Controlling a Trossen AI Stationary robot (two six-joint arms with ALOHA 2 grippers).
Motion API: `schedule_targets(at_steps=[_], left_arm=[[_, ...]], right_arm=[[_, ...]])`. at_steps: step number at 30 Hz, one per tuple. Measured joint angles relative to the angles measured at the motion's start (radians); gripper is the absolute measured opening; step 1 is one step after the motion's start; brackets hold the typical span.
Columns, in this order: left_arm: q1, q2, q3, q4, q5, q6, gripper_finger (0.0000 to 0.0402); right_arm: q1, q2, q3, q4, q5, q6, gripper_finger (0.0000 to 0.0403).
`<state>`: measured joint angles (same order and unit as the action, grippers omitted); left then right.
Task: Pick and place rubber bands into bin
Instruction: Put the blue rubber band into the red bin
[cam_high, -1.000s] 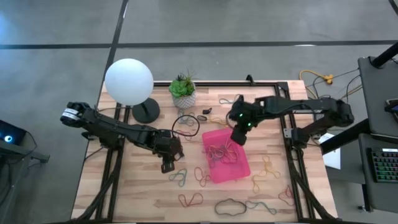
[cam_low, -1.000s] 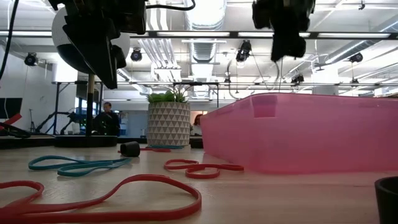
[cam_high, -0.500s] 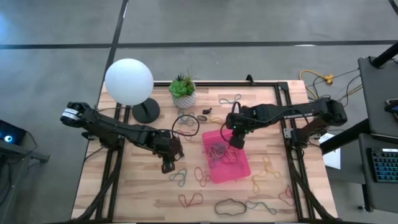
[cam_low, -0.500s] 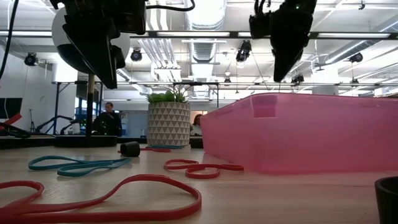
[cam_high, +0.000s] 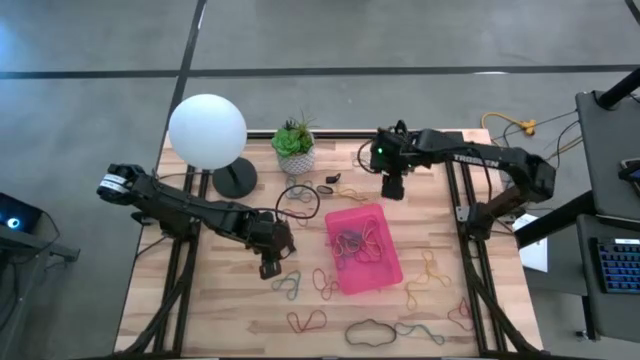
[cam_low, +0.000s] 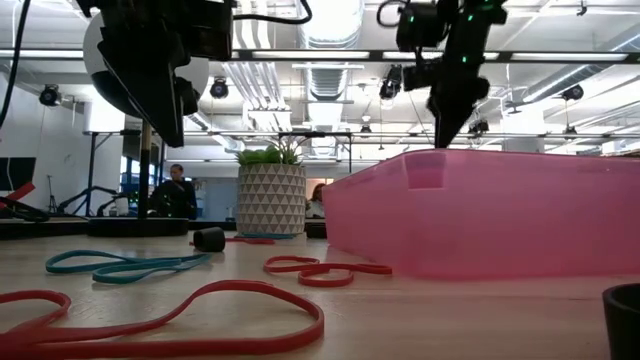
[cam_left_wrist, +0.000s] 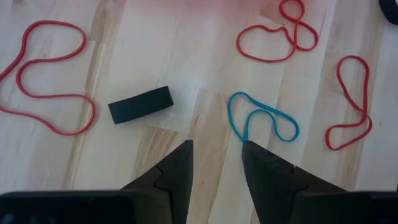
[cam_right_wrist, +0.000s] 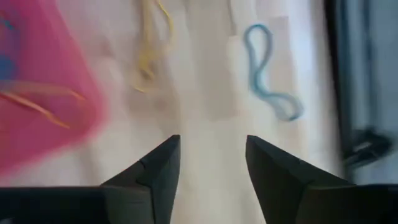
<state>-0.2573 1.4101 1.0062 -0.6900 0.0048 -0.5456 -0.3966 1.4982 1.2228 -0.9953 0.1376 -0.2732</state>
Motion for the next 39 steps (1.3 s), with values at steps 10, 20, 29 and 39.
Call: schedule_targets(at_steps=[10, 20, 29, 39], left_arm=[[0.0, 0.0, 0.0, 0.002, -0.002, -0.095, 0.0122], [-0.006, 0.0, -0.034, 0.014, 0.015, -0.181, 0.0122], [-0.005, 0.0, -0.16, 0.217, 0.038, -0.24, 0.0122], [-0.004, 0.001, -0.163, 0.238, 0.038, -0.234, 0.0122]], right_arm=[[-0.162, 0.298, 0.106, 0.056, -0.014, -0.253, 0.0187], [-0.34, 0.501, 0.42, -0.076, -0.346, 0.015, 0.0187], [-0.323, 0.543, 0.423, -0.151, -0.266, 0.015, 0.0187], [-0.316, 0.643, 0.445, -0.131, -0.162, 0.107, 0.0187]])
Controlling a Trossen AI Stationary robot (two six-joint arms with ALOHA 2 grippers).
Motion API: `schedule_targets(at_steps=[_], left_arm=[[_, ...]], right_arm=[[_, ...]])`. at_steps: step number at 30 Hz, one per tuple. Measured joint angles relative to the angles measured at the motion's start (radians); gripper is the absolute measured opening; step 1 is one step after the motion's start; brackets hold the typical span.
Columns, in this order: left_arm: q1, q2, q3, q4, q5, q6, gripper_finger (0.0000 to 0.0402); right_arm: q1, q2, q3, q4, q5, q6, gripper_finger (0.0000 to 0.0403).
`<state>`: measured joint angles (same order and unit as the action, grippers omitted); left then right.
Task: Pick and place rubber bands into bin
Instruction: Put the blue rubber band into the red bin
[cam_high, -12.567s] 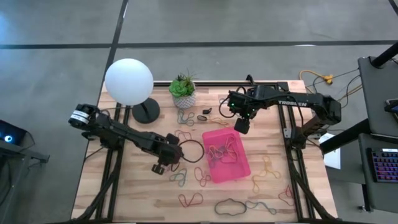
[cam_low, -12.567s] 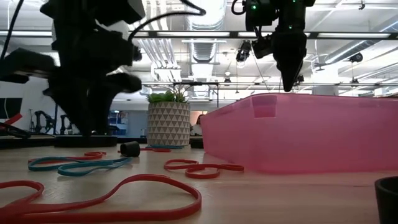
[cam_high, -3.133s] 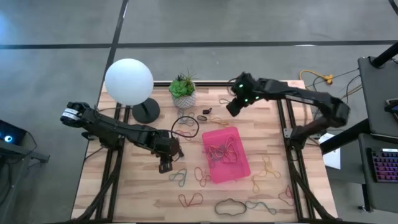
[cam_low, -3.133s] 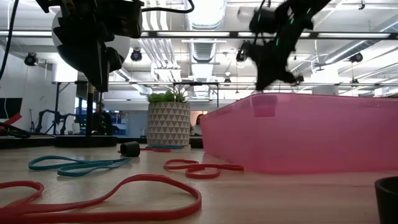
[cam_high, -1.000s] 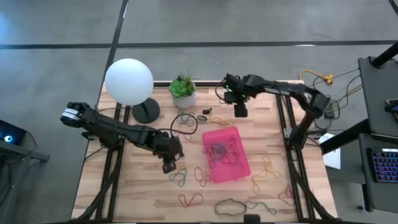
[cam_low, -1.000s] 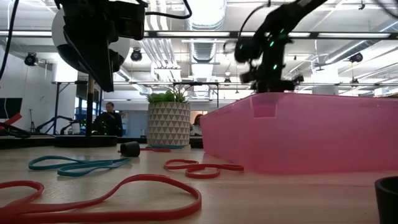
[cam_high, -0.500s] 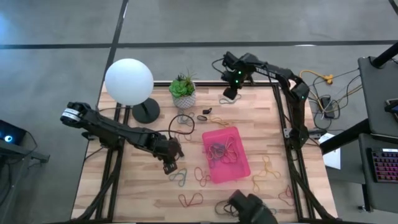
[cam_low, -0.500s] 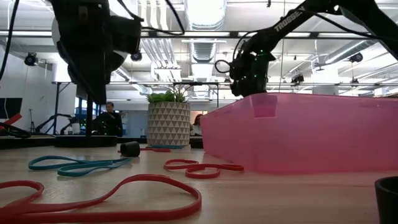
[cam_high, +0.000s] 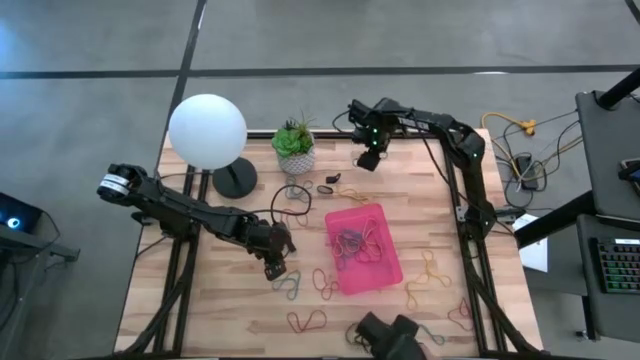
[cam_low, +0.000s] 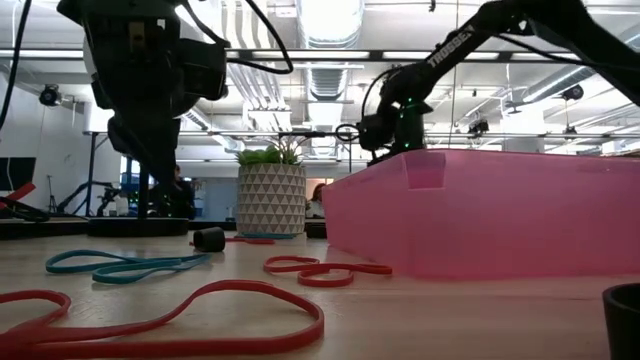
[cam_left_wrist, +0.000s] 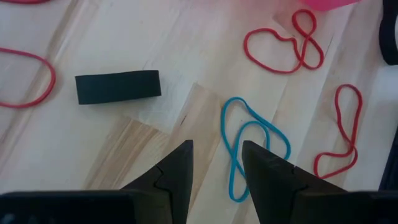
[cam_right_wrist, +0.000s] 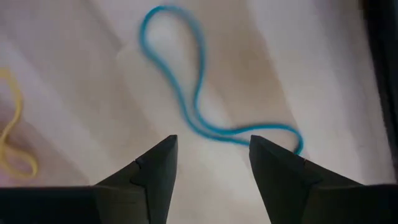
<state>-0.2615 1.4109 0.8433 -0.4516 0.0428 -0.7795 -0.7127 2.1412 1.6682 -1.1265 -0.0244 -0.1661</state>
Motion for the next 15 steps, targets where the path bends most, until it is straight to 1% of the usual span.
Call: schedule_targets(at_steps=[2, 5, 10, 15], left_arm=[[0.0, 0.0, 0.0, 0.001, 0.0, 0.0, 0.0122], [0.0, 0.0, 0.0, 0.002, 0.0, 0.0, 0.0122], [-0.001, 0.0, 0.0, 0.003, 0.002, 0.0, 0.0122], [-0.001, 0.0, 0.0, 0.004, 0.003, 0.0, 0.0122]], right_arm=[[-0.011, 0.031, 0.032, -0.012, -0.016, 0.045, 0.0187], [-0.018, 0.068, 0.082, -0.029, -0.077, 0.112, 0.0187], [-0.01, 0.114, 0.14, -0.056, -0.081, 0.255, 0.0187], [0.002, 0.138, 0.163, -0.069, -0.081, 0.267, 0.0187]])
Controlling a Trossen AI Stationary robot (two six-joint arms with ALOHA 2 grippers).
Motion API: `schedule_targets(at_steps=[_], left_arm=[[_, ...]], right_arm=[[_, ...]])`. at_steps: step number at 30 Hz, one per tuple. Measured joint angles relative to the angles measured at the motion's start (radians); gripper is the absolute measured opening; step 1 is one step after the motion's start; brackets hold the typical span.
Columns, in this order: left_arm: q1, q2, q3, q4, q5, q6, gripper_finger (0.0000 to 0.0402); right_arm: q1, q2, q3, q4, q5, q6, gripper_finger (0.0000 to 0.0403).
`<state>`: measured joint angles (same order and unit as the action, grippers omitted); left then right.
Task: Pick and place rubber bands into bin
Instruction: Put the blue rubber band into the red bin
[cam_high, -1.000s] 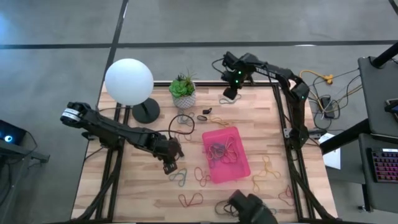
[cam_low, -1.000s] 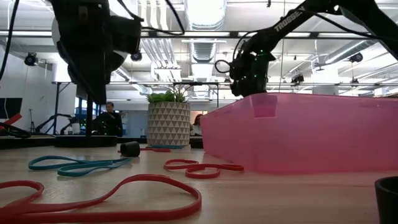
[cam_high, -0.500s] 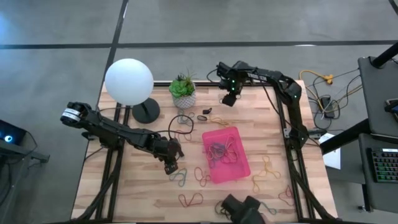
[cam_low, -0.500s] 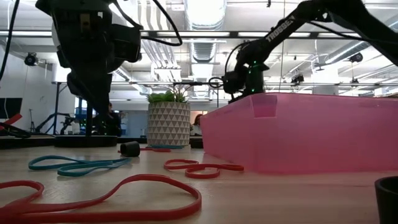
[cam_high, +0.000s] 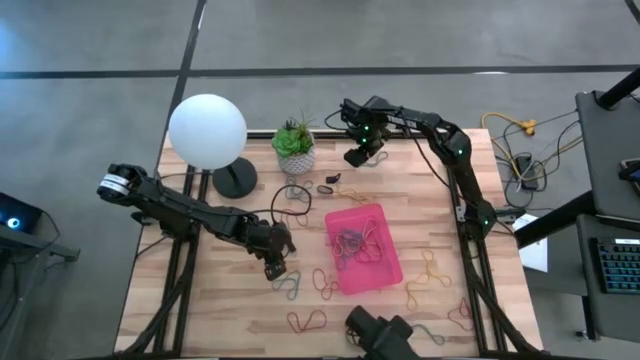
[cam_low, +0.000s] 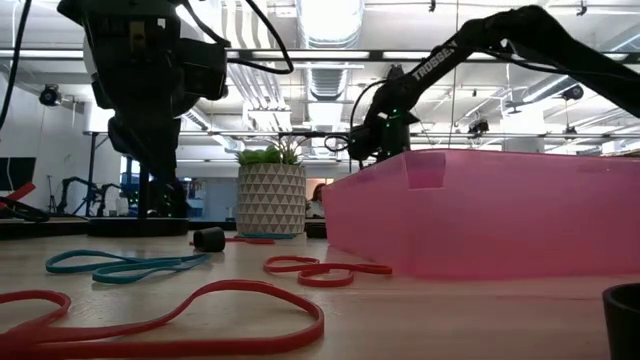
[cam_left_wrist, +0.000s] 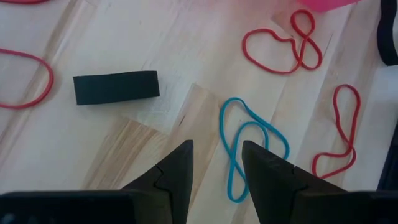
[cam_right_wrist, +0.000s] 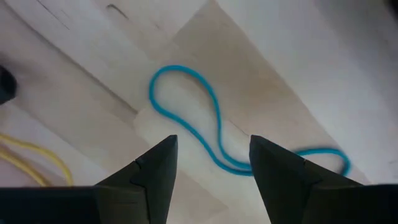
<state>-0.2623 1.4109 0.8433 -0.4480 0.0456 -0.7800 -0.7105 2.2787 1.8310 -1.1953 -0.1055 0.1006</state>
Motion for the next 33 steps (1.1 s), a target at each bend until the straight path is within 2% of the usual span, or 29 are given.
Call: schedule_targets(at_steps=[13, 20, 24, 30, 33], left_arm=[[0.0, 0.0, 0.0, 0.022, 0.001, -0.048, 0.0122], [0.0, 0.0, 0.0, 0.022, 0.0, -0.048, 0.0122], [0.0, 0.0, 0.0, 0.022, 0.0, -0.048, 0.0122], [0.0, 0.001, 0.0, 0.024, -0.004, -0.05, 0.0122], [0.0, 0.001, 0.0, 0.025, -0.014, -0.05, 0.0122]], right_arm=[[-0.016, 0.061, 0.055, -0.008, 0.004, 0.028, 0.0159], [0.0, 0.06, 0.022, -0.002, 0.008, 0.008, 0.0103], [0.025, 0.075, 0.009, -0.006, 0.055, 0.009, 0.0066], [0.058, 0.078, 0.01, -0.005, 0.105, -0.003, 0.0039], [0.067, 0.079, 0.014, -0.008, 0.074, -0.004, 0.0024]])
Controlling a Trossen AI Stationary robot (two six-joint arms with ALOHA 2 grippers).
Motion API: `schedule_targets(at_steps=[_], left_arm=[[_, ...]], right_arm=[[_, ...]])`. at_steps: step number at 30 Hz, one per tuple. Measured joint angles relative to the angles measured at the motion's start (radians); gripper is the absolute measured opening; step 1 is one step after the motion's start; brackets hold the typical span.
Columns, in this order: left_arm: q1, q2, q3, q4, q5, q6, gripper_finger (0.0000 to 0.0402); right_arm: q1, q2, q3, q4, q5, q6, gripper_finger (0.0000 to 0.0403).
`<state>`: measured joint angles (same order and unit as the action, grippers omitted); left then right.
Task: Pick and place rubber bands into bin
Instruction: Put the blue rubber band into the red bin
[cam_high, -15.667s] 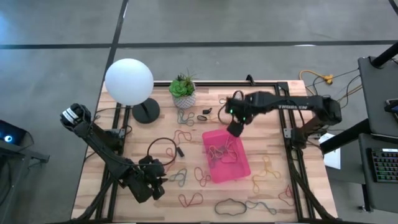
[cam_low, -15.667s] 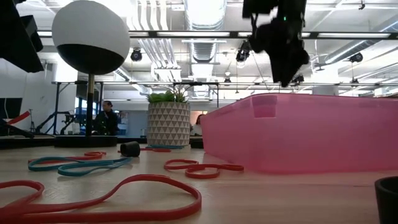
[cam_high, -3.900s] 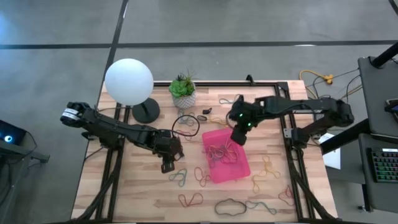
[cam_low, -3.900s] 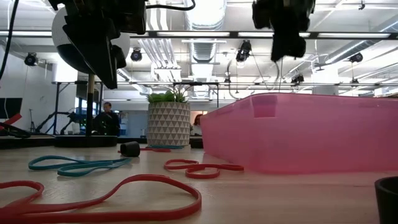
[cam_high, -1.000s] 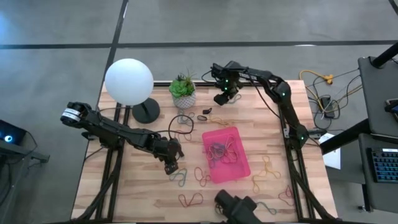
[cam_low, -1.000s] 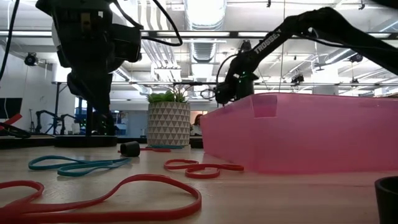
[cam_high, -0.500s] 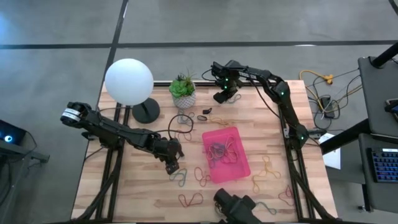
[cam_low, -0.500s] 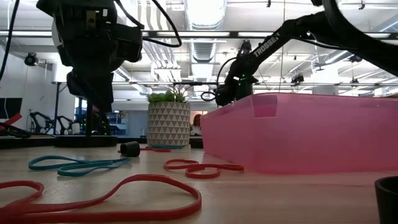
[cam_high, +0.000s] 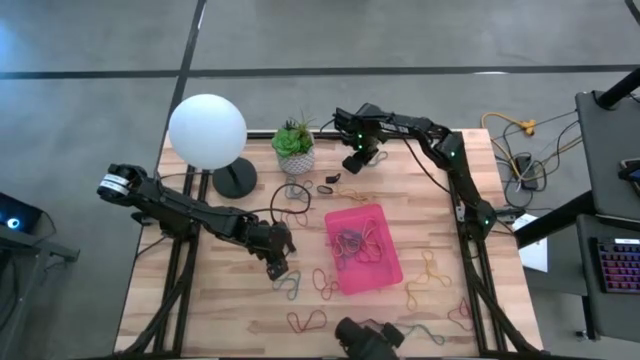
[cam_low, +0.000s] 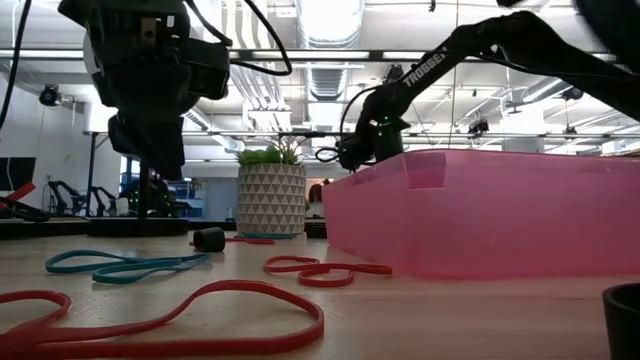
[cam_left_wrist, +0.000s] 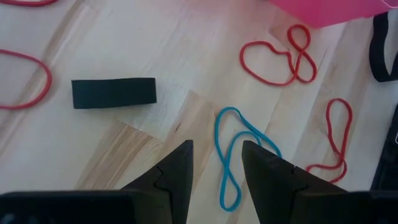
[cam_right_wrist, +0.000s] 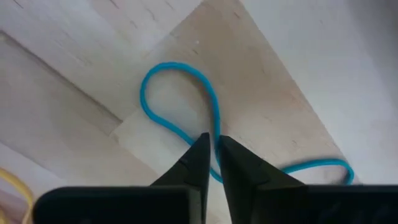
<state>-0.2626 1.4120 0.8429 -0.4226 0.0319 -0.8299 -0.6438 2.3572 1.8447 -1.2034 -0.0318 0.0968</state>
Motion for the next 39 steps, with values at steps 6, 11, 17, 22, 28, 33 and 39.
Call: schedule_targets(at_steps=[6, 11, 17, 22, 28, 33, 39], left_arm=[[0.0, 0.0, 0.0, 0.0, -0.009, 0.006, 0.0122], [0.0, 0.0, -0.001, 0.002, -0.016, 0.025, 0.0122], [0.0, 0.0, -0.001, 0.005, -0.04, 0.031, 0.0122], [0.0, 0.0, -0.001, 0.017, -0.043, 0.051, 0.0122], [0.0, 0.0, -0.001, 0.019, -0.044, 0.053, 0.0122], [0.0, 0.0, -0.001, 0.019, -0.044, 0.053, 0.0122], [0.0, 0.0, -0.001, 0.019, -0.044, 0.053, 0.0122]], right_arm=[[0.003, -0.012, 0.015, -0.01, -0.263, -0.004, 0.0008], [0.004, -0.063, 0.059, -0.017, -0.402, -0.002, 0.0008], [0.014, -0.156, 0.114, -0.008, -0.378, 0.009, 0.0008], [0.027, -0.218, 0.131, -0.017, -0.053, -0.009, 0.0008], [0.027, -0.206, 0.119, -0.099, -0.022, -0.086, 0.003], [0.025, -0.191, 0.044, -0.105, -0.017, -0.128, 0.0088], [0.031, -0.194, -0.041, -0.082, -0.019, -0.164, 0.0148]])
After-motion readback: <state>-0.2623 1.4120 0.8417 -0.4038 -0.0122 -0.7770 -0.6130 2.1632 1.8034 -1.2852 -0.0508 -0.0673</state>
